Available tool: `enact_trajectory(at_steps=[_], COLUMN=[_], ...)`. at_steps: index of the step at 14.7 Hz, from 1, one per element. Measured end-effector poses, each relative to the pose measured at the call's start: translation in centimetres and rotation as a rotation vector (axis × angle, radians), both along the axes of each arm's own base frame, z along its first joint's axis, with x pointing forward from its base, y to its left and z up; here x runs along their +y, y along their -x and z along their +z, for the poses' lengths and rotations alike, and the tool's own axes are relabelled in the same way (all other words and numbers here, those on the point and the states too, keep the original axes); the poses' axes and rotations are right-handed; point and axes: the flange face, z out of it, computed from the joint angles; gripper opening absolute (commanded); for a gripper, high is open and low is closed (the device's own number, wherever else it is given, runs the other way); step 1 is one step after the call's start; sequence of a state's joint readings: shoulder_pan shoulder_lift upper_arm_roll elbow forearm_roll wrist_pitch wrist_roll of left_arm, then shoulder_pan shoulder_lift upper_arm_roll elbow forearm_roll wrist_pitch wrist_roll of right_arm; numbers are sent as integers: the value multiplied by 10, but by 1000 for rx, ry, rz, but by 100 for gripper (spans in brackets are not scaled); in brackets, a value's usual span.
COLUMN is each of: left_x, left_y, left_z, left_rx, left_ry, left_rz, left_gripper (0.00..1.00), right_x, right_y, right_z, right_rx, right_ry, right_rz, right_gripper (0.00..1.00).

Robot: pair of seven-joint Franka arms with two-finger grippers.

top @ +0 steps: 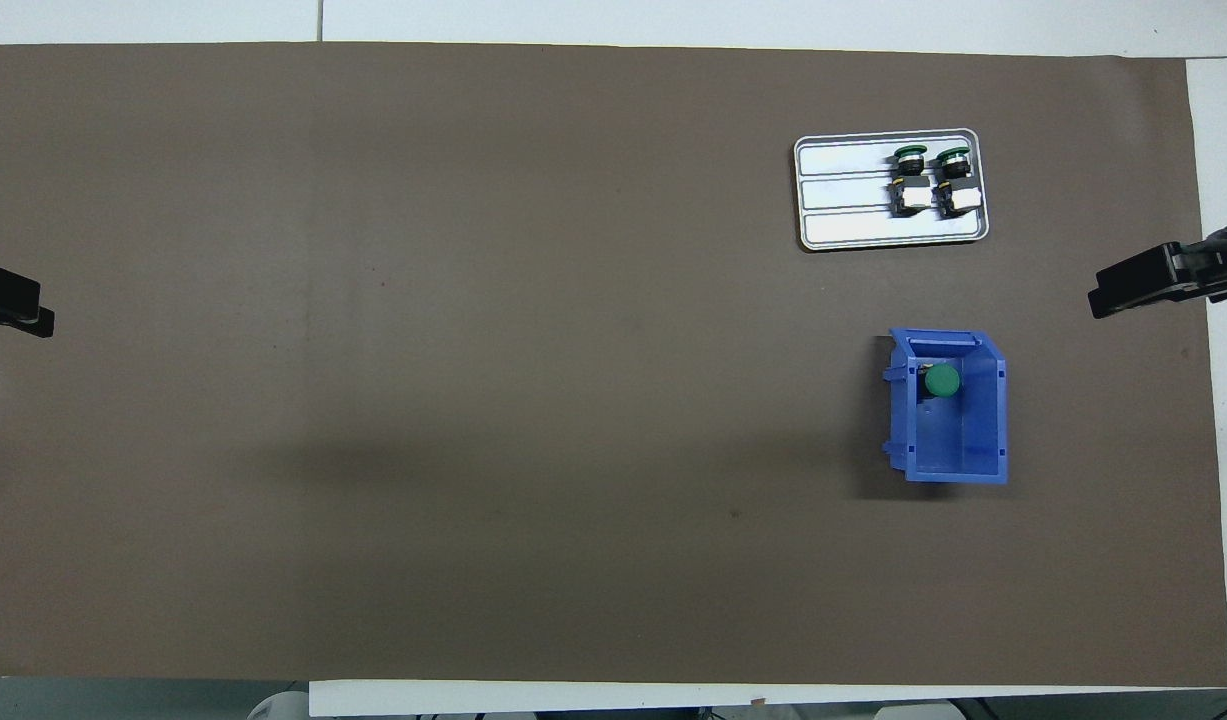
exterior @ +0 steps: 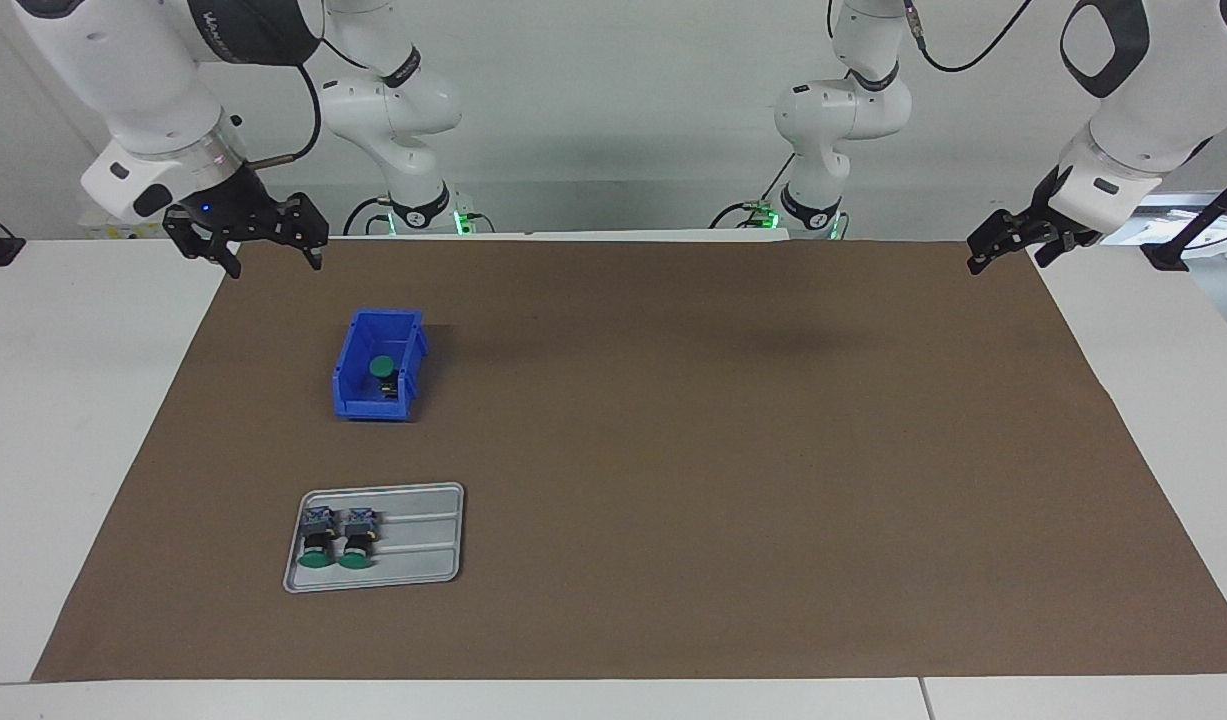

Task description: Place and press button with both arms

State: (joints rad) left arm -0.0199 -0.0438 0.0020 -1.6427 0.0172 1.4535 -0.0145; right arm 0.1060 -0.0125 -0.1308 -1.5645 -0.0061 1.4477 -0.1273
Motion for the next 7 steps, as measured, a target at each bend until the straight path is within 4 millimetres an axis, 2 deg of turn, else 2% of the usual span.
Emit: enact_trajectory(at_steps=[4, 7], left_x=[0, 0], left_y=[0, 0], left_z=[0, 0], left_rx=[0, 0], left_ry=[0, 0], left_rz=[0, 0], left_gripper=[100, 100], right_x=[-11, -8], right_y=[8, 8], right_z=[10, 9], right_rx=[-12, -10], right_ry=[-3, 0], right_rz=[-19, -14], right_gripper=[100, 100])
